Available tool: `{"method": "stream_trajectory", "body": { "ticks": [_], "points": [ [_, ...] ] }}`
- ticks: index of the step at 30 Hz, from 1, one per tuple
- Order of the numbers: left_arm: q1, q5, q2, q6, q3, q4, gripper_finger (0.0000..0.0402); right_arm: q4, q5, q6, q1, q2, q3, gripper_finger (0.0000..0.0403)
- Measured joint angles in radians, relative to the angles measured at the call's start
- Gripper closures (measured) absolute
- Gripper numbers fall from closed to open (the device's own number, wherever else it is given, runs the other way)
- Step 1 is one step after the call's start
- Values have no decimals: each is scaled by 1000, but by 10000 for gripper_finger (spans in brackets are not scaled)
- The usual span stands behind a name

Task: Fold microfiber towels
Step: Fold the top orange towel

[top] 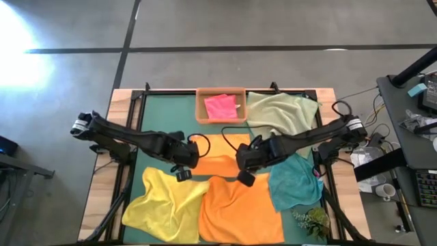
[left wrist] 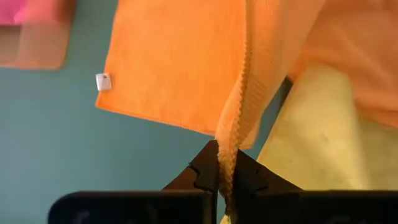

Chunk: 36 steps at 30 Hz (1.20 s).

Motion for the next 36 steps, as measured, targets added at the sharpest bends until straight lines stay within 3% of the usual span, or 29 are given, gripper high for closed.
{"method": "stream_trajectory", "body": {
  "ticks": [13, 21, 36],
  "points": [
    [50, -40, 0, 51, -227, 238, 402, 121, 49, 137, -48, 0, -216, 394],
    [136, -60, 0, 28, -303, 342, 402, 240, 71, 93, -135, 0, -316, 394],
    [267, -56, 0, 107, -369, 421, 402, 298, 33, -118, -317, 0, -327, 394]
  ]
}}
